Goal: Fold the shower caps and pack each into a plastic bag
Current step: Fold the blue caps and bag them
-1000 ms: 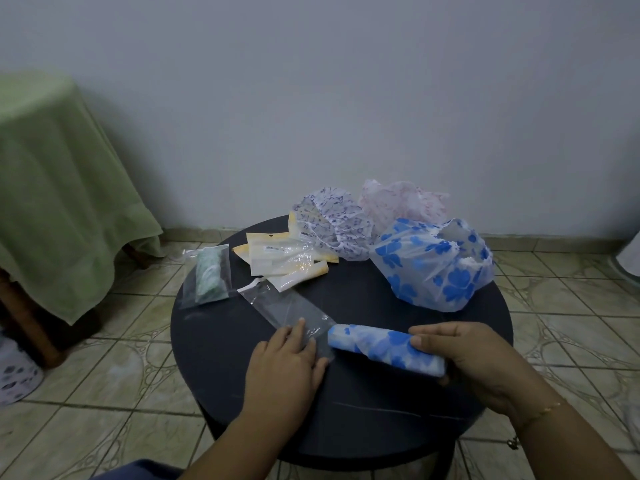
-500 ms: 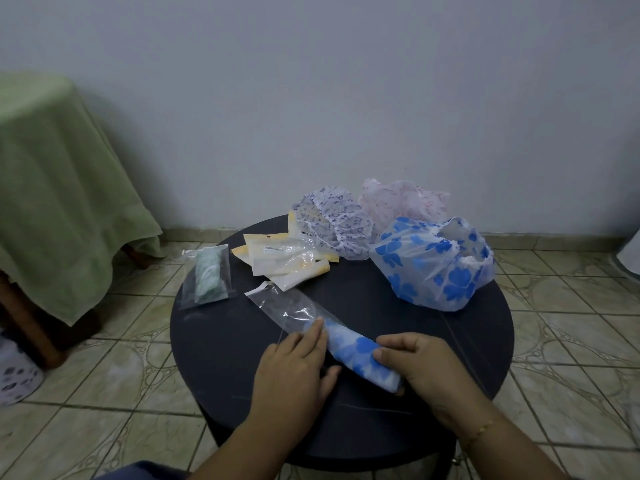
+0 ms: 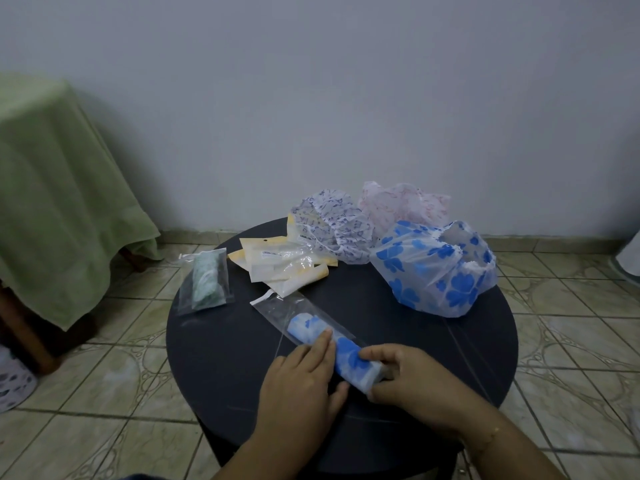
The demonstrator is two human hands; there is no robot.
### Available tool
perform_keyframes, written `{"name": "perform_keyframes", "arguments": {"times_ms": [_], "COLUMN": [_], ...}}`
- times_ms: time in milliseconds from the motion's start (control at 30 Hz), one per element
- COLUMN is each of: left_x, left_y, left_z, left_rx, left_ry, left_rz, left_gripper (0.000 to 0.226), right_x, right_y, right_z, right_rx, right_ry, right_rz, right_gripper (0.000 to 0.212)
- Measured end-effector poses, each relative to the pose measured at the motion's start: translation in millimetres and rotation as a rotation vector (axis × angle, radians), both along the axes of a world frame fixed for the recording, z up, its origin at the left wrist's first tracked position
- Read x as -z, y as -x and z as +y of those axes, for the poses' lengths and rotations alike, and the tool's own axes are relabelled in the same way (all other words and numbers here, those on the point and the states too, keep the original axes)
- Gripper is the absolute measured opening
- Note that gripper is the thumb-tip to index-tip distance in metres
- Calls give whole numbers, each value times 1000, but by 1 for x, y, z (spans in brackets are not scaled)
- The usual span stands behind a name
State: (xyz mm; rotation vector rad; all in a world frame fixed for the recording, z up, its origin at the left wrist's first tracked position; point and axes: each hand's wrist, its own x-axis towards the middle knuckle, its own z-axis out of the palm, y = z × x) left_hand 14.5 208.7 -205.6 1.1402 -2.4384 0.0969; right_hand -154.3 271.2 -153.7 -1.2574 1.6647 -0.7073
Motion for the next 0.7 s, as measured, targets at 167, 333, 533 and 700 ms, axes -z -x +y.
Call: {"name": "perform_keyframes", "arguments": {"times_ms": [167,333,533,700], "left_x": [0,2,3,4], "left_y": [1,4,5,5], "left_z": [-1,2,8,13], "left_rx": [18,78,155,202], "left_ry": [37,78,111,150], "left_rz": [23,58,96,100], "left_gripper": [56,53,47,48], "right_x": [1,12,13,16], "right_y": [-6,-12,-13,-12], "right_z": [-2,-12,-22,-28], "right_rx": [-43,33,123,83], "right_ry": [165,319,429,413], "right_rz": [259,320,408,362], "right_gripper": [47,34,39,43]}}
